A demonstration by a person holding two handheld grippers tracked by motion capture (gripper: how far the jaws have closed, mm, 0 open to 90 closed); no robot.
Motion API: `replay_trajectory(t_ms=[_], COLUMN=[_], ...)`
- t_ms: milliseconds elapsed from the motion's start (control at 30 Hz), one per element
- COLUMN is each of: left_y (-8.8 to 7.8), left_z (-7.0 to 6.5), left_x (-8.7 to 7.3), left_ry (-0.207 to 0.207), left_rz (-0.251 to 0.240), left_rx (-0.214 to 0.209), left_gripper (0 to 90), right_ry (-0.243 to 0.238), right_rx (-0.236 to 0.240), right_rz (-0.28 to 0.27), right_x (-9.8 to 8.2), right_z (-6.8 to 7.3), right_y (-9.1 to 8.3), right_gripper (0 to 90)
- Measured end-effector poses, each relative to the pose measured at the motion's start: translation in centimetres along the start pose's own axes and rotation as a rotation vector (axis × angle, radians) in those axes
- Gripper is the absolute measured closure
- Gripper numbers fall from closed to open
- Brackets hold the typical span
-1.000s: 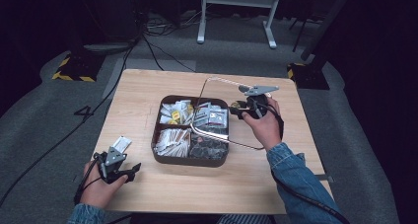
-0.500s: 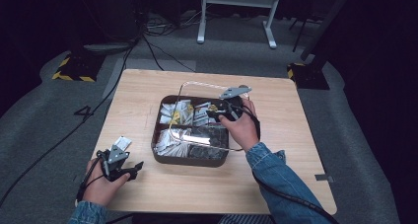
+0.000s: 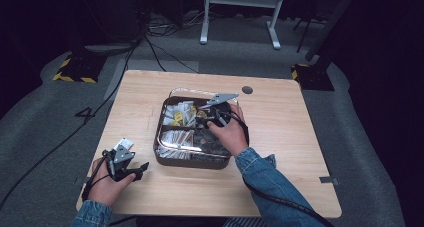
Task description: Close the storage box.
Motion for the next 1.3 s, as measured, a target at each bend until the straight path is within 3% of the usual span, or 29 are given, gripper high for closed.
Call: replay_trajectory(t_ms=[567, 1300], left_y=[0.3, 0.1], left_z=[-0.2, -0.1], left_x=[0.1, 0.1], left_ry=[0.01, 0.005], left_rz=[0.006, 0.003], left_rx=[-0.007, -0.003], left_gripper=[34.0, 34.0], right_ry=[-0.028, -0.046], right_rx=[-0.006, 0.004], right_rz=[0.036, 0.048], right_x=[-1.2, -1.8], right_z=[0.8, 1.0], right_y=[2.9, 3.6], right_gripper=[59.0, 58.9])
Point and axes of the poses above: each handheld gripper's, and its own axes: y roughly forward along the jaws, x roughly out of its top, z roughly to its left, the point moved 3 cm from there along y, roughly forward along the jaws, and after that the axes turned 1 degree about x, right-handed, at the moved point
